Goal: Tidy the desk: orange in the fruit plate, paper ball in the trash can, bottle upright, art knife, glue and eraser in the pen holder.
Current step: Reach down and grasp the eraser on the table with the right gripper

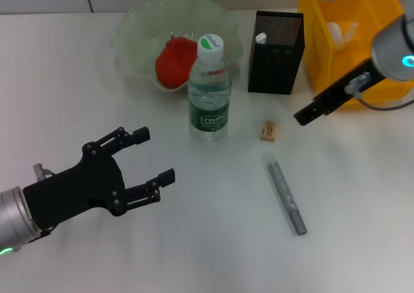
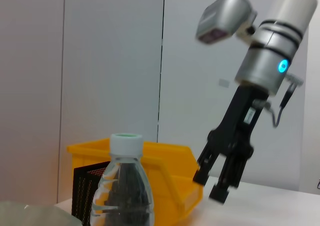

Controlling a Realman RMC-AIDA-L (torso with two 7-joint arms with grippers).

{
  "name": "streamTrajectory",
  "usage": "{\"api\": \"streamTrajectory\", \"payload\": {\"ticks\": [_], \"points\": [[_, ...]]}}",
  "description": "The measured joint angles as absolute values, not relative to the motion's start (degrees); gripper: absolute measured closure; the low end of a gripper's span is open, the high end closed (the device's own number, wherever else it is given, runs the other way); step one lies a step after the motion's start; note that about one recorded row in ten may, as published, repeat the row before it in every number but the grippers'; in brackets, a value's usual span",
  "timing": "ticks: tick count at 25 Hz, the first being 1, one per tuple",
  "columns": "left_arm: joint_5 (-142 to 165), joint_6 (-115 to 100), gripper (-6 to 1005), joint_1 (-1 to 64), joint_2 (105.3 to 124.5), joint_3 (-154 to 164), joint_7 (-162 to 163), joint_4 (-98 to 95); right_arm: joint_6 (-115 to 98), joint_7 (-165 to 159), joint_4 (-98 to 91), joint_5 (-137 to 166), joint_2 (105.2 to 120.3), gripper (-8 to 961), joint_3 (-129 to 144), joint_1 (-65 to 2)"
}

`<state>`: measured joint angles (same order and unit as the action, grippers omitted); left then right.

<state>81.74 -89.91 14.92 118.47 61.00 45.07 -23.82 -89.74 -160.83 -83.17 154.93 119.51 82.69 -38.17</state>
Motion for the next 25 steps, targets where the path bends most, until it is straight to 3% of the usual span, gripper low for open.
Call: {"api": "streamTrajectory", "payload": {"ticks": [25], "points": [[81.82,-89.88,146,15.70,118.09,66.57,46.74,-23.94,-69.43,-158.81,-55.66,149.10,119.71,118,91.88,-47.14]]}}
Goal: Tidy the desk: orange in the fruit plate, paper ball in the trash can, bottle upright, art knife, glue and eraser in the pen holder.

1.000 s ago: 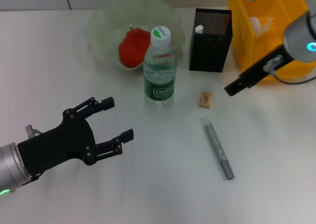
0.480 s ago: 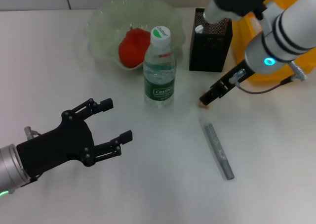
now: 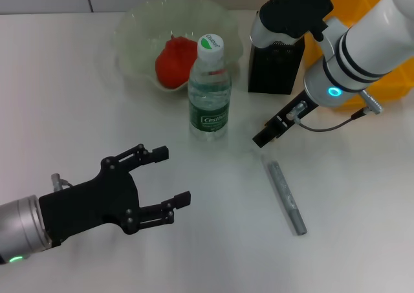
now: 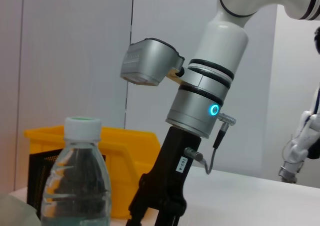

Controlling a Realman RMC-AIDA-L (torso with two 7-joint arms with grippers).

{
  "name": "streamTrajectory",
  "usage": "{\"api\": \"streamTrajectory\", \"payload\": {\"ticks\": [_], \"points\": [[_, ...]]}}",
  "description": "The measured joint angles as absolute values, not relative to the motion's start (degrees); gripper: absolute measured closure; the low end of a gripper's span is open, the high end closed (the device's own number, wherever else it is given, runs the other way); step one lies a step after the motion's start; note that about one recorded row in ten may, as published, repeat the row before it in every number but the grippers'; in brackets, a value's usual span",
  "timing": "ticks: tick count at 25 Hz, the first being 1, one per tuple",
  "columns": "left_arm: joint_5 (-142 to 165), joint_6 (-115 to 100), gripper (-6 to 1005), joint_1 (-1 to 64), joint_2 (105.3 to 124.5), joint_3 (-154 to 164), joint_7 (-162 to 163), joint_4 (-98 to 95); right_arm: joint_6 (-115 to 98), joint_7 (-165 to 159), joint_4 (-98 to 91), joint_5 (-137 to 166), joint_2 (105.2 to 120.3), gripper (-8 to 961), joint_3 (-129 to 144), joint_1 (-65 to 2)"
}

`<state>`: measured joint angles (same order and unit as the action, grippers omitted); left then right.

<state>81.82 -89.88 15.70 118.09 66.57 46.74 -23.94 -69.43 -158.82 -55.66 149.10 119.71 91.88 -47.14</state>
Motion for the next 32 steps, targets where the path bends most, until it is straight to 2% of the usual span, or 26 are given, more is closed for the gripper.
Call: {"api": "streamTrajectory", "payload": {"ticks": [13,18,26,32], "points": [[81.82,-89.49,147,15.97,118.02,66.84,47.41,-24.17,-67.47,-158.44,-51.74,148.02,119.71,120,92.96,-48.67],[81.83,-89.42,147,15.94,118.11,66.57,47.35,-24.06,-67.79,-158.43,-51.57,148.18,119.70,314,92.99,-48.82],[81.83,-89.08,147,15.99,118.21,66.36,47.04,-23.91,-67.94,-158.44,-53.10,148.61,119.58,506,92.58,-48.14],[81.82,-88.77,146,16.00,118.21,66.35,47.02,-23.90,-68.55,-158.35,-55.38,148.69,119.53,539,92.51,-47.02]]}}
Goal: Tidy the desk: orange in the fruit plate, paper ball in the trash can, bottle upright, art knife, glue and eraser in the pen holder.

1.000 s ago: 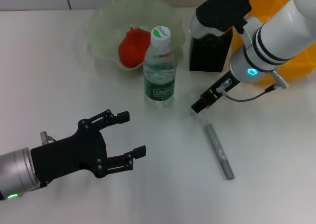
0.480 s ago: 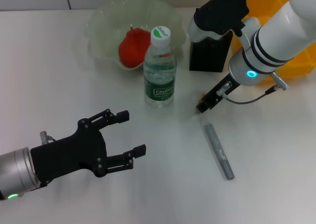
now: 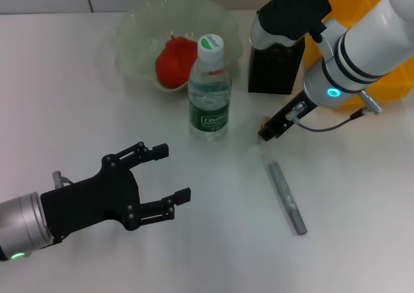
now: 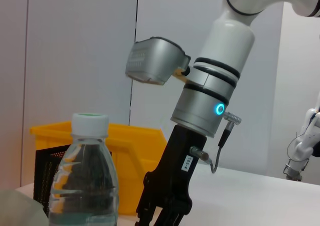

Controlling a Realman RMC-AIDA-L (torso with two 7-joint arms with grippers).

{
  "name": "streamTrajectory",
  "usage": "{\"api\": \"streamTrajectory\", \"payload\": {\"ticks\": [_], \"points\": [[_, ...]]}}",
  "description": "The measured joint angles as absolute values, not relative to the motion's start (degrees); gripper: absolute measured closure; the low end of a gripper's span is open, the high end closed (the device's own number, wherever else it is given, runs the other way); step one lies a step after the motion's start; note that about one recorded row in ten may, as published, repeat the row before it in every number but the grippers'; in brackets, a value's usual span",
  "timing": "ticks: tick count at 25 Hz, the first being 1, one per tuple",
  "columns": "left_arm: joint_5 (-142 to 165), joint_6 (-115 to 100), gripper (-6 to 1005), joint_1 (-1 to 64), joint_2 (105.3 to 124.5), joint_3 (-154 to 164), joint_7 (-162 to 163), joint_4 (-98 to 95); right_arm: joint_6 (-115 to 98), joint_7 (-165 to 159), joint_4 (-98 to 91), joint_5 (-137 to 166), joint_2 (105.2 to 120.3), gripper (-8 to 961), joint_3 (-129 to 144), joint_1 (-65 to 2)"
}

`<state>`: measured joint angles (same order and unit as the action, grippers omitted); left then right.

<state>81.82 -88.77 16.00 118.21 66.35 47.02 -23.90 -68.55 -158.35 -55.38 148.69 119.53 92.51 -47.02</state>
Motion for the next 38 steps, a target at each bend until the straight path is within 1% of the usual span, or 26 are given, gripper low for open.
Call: {"api": "streamTrajectory", "payload": {"ticks": [4,6,7,11,16,22,29,35,38], "points": [[81.84,-88.69,147,16.00,118.21,66.35,46.96,-23.90,-71.63,-159.09,-62.56,149.01,119.49,541,92.42,-43.92],[81.83,-88.63,147,16.00,118.22,66.35,46.94,-23.90,-75.15,-160.09,-71.43,151.01,119.40,541,91.60,-40.54],[81.83,-88.63,147,16.00,118.22,66.35,46.94,-23.90,-75.15,-160.09,-71.43,151.01,119.40,542,91.60,-40.54],[81.83,-88.56,147,15.99,118.26,66.36,46.93,-23.94,-80.13,-160.73,-83.89,154.31,119.34,543,86.67,-37.77],[81.83,-88.56,146,16.01,118.30,66.45,46.93,-23.99,-80.93,-160.19,-90.25,155.91,119.22,549,81.56,-37.51],[81.82,-88.57,146,16.07,118.30,66.47,46.93,-24.04,-77.35,-158.80,-86.84,156.72,119.12,556,78.79,-40.18],[81.82,-88.59,147,16.09,118.39,66.37,46.93,-24.08,-67.62,-157.52,-72.50,158.27,119.08,564,78.12,-45.34],[81.82,-88.60,146,16.08,118.32,66.35,46.93,-23.92,-66.50,-157.35,-70.94,158.26,119.15,571,78.08,-46.02],[81.82,-88.60,147,15.97,118.31,66.35,46.93,-23.91,-67.47,-157.35,-71.71,158.20,119.17,472,78.03,-46.02]]}}
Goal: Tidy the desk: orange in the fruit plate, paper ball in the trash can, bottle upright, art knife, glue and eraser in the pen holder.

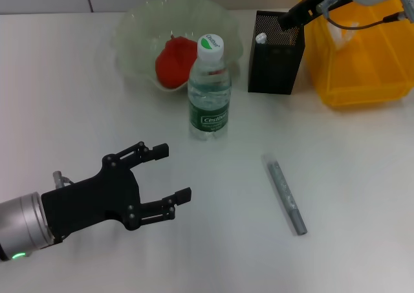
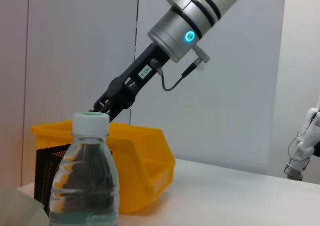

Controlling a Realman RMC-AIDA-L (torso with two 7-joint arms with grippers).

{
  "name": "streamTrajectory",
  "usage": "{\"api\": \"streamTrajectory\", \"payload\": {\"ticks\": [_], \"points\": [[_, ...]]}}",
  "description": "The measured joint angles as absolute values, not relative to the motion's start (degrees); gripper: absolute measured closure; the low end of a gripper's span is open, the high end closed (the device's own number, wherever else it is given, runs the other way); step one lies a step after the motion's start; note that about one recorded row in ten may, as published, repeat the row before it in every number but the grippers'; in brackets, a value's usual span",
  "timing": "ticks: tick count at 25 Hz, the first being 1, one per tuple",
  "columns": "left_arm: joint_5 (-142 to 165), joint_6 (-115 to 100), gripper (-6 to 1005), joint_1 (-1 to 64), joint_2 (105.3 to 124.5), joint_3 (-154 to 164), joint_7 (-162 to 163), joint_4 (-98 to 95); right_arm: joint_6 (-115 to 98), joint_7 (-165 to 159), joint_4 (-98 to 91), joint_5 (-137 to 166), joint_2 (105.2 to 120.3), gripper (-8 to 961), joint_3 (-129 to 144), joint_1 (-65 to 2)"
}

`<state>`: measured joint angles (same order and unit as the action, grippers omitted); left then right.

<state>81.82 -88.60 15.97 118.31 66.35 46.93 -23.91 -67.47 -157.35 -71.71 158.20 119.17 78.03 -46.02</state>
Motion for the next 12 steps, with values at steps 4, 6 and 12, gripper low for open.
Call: {"api": "streamTrajectory", "payload": {"ticks": [4,6,12], "points": [[81.82,-88.60,147,15.96,118.29,66.36,46.93,-23.93,-72.57,-158.42,-76.22,158.14,119.27,365,77.96,-45.13],[81.82,-88.61,146,16.03,118.30,66.40,46.93,-23.94,-78.71,-160.31,-81.58,158.10,119.38,347,77.96,-43.90],[81.82,-88.60,146,16.06,118.23,66.47,46.98,-24.22,-98.37,-165.50,-102.12,156.64,119.55,294,79.87,-37.10]]}}
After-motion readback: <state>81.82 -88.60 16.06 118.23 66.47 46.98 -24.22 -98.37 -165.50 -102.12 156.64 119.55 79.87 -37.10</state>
